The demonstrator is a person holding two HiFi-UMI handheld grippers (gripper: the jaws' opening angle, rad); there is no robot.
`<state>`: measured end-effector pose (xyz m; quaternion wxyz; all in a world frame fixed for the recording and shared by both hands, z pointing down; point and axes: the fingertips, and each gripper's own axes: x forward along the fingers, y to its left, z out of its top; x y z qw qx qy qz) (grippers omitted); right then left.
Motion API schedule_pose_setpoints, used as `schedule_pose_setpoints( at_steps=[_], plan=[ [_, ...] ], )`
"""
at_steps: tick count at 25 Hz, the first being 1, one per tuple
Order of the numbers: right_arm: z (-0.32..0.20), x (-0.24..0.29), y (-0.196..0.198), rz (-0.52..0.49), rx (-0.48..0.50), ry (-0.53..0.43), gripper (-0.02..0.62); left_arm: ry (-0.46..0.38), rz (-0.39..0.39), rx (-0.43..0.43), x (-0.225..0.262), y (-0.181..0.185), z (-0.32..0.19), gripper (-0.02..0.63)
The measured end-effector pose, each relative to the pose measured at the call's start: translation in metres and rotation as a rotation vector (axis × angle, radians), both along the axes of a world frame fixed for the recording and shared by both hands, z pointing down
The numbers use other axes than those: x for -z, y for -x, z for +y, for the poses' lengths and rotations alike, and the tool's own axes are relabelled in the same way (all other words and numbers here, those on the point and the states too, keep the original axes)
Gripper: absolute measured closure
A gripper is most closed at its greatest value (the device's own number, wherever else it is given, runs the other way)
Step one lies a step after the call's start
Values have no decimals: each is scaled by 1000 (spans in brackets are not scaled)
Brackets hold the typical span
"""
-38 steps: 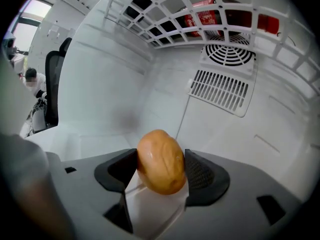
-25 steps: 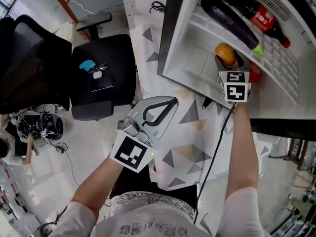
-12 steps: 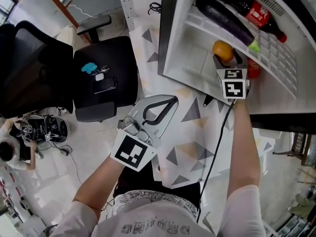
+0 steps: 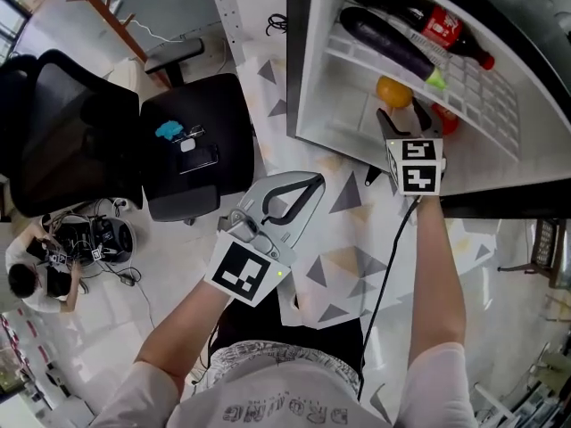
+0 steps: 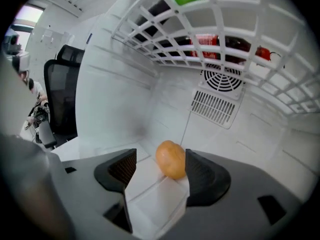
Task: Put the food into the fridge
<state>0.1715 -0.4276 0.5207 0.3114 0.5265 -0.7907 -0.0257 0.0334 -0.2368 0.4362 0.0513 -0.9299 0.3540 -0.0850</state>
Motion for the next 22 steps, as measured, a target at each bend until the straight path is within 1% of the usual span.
schedule_pose_setpoints(
  at_steps=[3, 5, 7, 8, 9, 14, 22],
  plan=[
    [21, 14, 9, -40, 10, 4, 305, -14, 0, -10, 16, 0, 7, 598],
    [36, 22, 17, -96, 12, 18, 307, -16, -1, -11, 25, 1, 11, 598],
    [53, 31, 24, -143, 14, 27, 333, -12, -1, -13, 33, 2, 14, 598],
    [60, 36, 27, -155, 16, 25, 362, -10, -2, -16, 37, 1, 16, 598],
    [68, 42, 30, -165, 19, 21, 371, -8, -3, -20, 40, 1, 17, 598],
    [99, 75, 38, -225, 20, 16, 396, -7, -10, -43, 60, -1, 25, 598],
    [144, 129, 44, -296, 15, -34, 453, -19, -16, -70, 92, -4, 40, 598]
  ],
)
